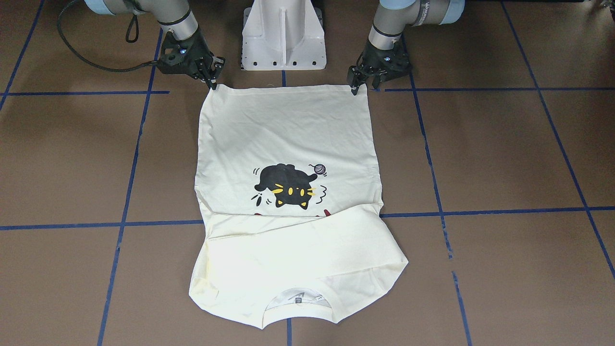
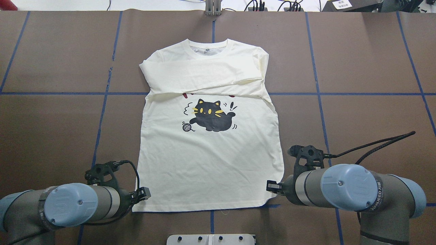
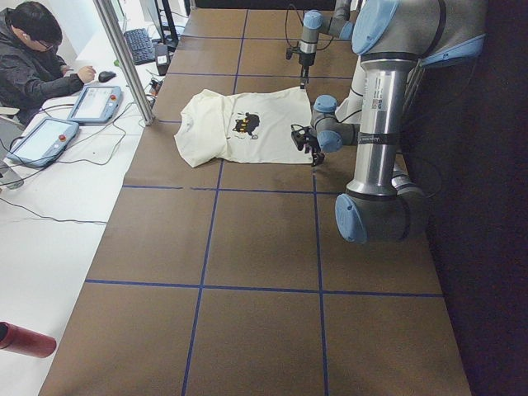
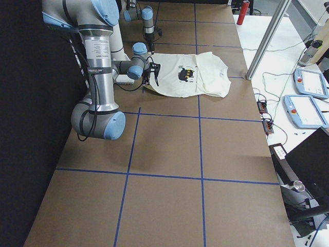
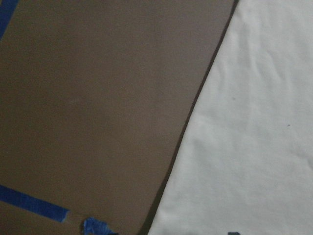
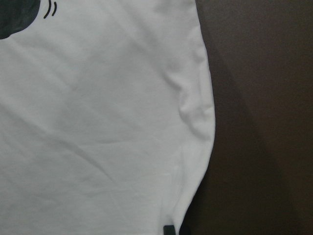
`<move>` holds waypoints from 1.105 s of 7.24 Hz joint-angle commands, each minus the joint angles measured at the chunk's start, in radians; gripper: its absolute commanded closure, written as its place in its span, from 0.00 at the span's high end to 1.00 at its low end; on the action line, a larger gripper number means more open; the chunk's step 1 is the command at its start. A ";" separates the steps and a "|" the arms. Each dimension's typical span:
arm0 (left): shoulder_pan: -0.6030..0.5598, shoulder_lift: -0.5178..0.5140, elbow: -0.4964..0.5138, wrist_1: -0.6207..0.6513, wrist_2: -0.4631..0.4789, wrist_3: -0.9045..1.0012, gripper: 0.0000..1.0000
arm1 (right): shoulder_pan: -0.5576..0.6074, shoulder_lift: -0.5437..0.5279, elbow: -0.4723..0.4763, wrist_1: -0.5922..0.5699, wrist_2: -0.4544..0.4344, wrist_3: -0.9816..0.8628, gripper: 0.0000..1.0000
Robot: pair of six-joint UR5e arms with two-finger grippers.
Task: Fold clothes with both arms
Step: 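Grasp the hem corners nearest the robot with both grippers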
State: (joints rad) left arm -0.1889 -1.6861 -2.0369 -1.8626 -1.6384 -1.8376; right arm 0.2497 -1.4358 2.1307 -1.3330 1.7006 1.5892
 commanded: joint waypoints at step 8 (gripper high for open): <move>0.009 -0.026 0.001 0.049 -0.001 0.000 0.42 | 0.017 -0.002 0.000 0.000 0.025 0.000 0.00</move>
State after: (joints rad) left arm -0.1796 -1.7049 -2.0353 -1.8225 -1.6398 -1.8377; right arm 0.2584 -1.4373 2.1293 -1.3342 1.7093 1.5892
